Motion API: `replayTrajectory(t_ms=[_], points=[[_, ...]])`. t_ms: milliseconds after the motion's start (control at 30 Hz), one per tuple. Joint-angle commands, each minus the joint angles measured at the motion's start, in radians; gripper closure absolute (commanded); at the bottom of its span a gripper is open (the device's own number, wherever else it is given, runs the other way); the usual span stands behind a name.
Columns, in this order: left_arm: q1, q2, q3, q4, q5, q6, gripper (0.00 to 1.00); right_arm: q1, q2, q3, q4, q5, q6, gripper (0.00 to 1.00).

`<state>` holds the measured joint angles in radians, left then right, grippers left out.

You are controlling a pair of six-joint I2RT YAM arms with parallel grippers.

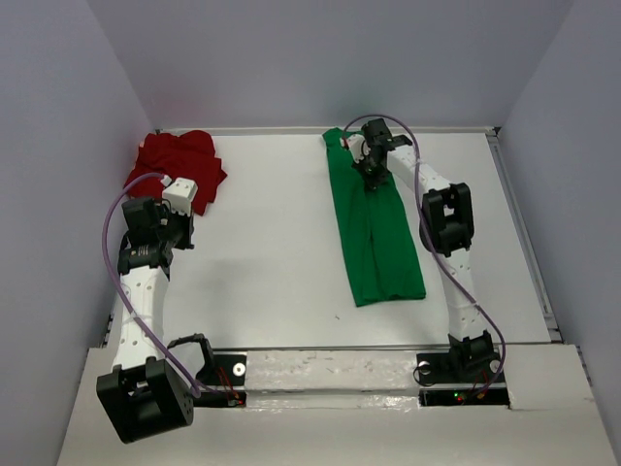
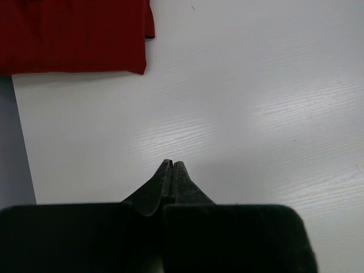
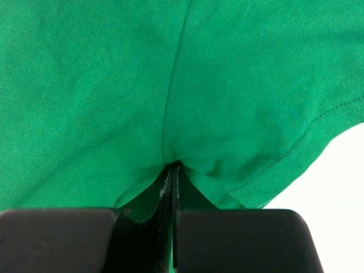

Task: Fold and stack the t-shirts
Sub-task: Rotate the tshirt 90 degrees

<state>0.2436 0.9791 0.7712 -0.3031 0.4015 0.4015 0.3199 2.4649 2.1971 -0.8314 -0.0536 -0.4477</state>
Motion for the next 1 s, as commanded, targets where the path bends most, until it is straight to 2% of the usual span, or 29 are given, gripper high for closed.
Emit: replayTrajectory(t_ms=[0,267,567,667,833,967], points=[[-0.001,-0.007,0.017,0.019,-0.006,0.0,1.0,-0.008,0.084,0.065,0.0,-0.057,0.017,1.0],[-0.001,0.018,0.03,0.012,-0.029,0.005,1.0,-0.008,0.16,0.233,-0.021,-0.152,0.037,1.0],[0.0,0.027,0.036,-0.001,-0.049,0.007,1.0,0.01,0.189,0.288,0.037,-0.219,0.047,1.0],[0.005,0.03,0.042,-0.007,-0.052,0.007,1.0,0.03,0.203,0.325,0.034,-0.198,0.038,1.0],[0.006,0.023,0.045,-0.014,-0.029,0.005,1.0,0.03,0.106,0.224,0.035,-0.16,0.014,1.0],[0.006,0.026,0.068,-0.028,0.017,0.007,1.0,0.03,-0.015,0.066,-0.001,-0.034,0.012,1.0]])
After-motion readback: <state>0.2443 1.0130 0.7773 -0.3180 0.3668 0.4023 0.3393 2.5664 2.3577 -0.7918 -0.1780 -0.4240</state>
